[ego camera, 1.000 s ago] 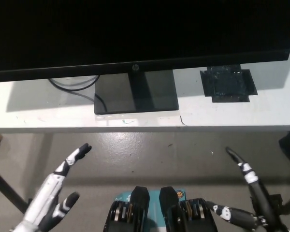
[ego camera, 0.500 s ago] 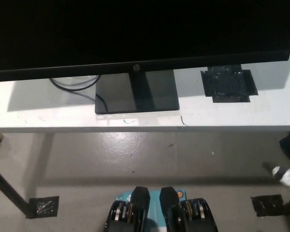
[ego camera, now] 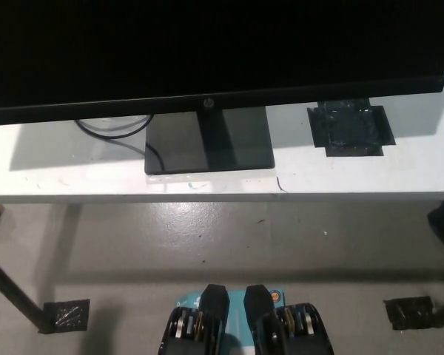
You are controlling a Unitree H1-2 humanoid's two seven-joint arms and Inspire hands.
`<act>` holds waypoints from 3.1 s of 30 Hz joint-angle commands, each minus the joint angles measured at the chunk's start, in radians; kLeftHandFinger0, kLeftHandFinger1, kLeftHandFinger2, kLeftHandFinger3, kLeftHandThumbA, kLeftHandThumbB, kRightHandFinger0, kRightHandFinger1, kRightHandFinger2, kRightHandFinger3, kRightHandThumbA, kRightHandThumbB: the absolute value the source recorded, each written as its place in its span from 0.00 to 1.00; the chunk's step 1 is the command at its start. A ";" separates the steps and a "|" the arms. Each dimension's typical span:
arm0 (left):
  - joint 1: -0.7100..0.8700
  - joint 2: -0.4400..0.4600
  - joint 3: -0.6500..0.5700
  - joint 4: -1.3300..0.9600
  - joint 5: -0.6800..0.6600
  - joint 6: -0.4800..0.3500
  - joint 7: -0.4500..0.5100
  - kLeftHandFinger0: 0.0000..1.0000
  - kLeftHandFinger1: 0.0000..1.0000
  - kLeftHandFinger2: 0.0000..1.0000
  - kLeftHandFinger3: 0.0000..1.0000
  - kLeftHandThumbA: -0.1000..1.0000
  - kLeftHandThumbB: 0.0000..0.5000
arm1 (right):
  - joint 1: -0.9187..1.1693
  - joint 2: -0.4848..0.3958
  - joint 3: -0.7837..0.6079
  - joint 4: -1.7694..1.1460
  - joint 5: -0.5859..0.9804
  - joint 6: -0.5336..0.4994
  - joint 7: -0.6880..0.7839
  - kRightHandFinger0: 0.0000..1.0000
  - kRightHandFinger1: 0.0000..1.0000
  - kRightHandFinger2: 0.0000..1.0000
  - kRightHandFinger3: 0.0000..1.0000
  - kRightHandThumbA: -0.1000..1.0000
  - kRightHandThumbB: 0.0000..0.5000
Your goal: The monitor is placed at the center of the table and the robot uses both its hand to grab the left and right sides of the monitor to tilt the angle of the monitor downwards
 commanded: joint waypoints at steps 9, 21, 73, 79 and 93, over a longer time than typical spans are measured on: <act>-0.165 0.139 -0.022 0.128 0.108 0.128 0.004 1.00 1.00 1.00 1.00 1.00 0.77 | -0.319 -0.071 0.004 0.296 0.167 0.061 0.207 1.00 1.00 1.00 1.00 1.00 0.74; -0.335 0.264 -0.134 0.351 0.081 0.178 -0.078 1.00 1.00 1.00 1.00 1.00 0.76 | -0.571 -0.123 0.063 0.568 0.251 0.169 0.497 1.00 1.00 1.00 1.00 1.00 0.78; -0.738 0.271 -0.716 0.931 0.275 0.056 -0.276 1.00 1.00 1.00 1.00 0.92 0.83 | -0.749 -0.140 0.287 0.810 0.129 0.377 0.868 1.00 1.00 1.00 1.00 0.78 1.00; -0.759 0.285 -0.833 1.022 0.436 -0.034 -0.151 1.00 1.00 1.00 1.00 0.91 0.84 | -0.766 -0.139 0.369 0.804 0.002 0.298 0.794 1.00 1.00 1.00 1.00 0.75 1.00; -1.075 0.225 -1.309 1.361 0.887 0.001 0.238 1.00 1.00 1.00 1.00 0.88 0.82 | -0.907 -0.087 0.687 0.967 -0.552 0.058 0.086 1.00 1.00 1.00 1.00 0.58 1.00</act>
